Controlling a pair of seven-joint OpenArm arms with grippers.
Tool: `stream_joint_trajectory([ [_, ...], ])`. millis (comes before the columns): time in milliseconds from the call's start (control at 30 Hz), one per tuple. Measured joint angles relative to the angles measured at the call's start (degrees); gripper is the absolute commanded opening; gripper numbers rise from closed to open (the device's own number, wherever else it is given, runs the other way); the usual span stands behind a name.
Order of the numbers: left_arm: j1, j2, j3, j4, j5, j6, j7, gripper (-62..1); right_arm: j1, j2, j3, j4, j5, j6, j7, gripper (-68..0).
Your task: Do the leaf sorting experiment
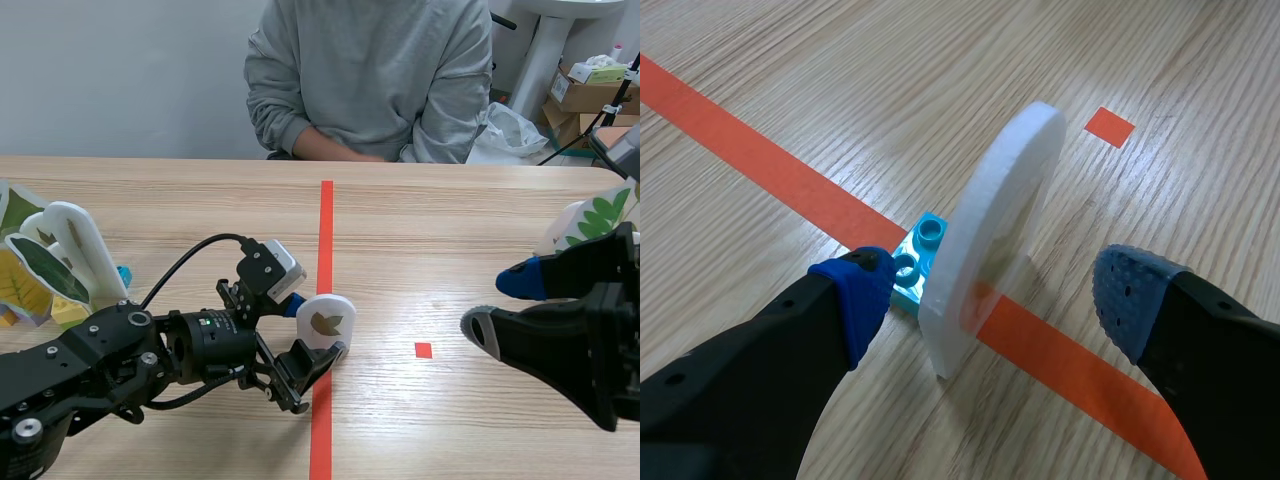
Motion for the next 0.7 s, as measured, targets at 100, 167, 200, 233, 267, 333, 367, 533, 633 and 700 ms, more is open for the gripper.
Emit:
stream_joint_trajectory([
  [100,0.00,0.00,0.00,0.00,0.00,0.00,-0.02,-23.9,0.00,0.00,0.00,0.00,0.00,0.00,0.00,-26.4],
  [167,0.00,0.00,0.00,0.00,-0.02,0.00,-0.35,-28.1,0.00,0.00,0.00,0.00,0.00,0.00,0.00,-26.4],
  [200,0.00,0.00,0.00,0.00,-0.02,0.00,-0.55,-29.7,0.00,0.00,0.00,0.00,0.00,0.00,0.00,-26.4],
  [233,0.00,0.00,0.00,0.00,-0.02,0.00,-0.68,-31.0,0.00,0.00,0.00,0.00,0.00,0.00,0.00,-26.4],
  [267,0.00,0.00,0.00,0.00,-0.02,0.00,-0.68,-32.0,0.00,0.00,0.00,0.00,-0.02,0.00,0.02,-26.4],
  [333,0.00,0.00,0.00,0.00,-0.02,0.00,-0.68,-34.5,0.00,0.00,0.00,0.00,-0.02,0.00,0.04,-26.4],
  [367,0.00,0.02,0.00,0.00,-0.02,0.00,-0.68,-36.1,0.00,0.00,0.00,0.00,-0.02,0.00,0.04,-26.4],
  [533,0.00,0.42,0.00,0.00,-0.02,0.00,-0.70,-44.1,0.00,0.00,0.00,0.00,-0.94,0.00,0.68,-26.4],
  [633,0.00,1.18,0.00,0.00,-0.02,-0.02,-1.16,-48.6,0.00,0.00,0.00,0.00,-1.38,0.00,0.68,-26.4],
  [700,0.00,1.77,0.00,0.02,-0.02,0.00,-1.18,-51.9,0.00,0.00,0.00,0.00,-1.38,0.00,0.70,-26.4],
])
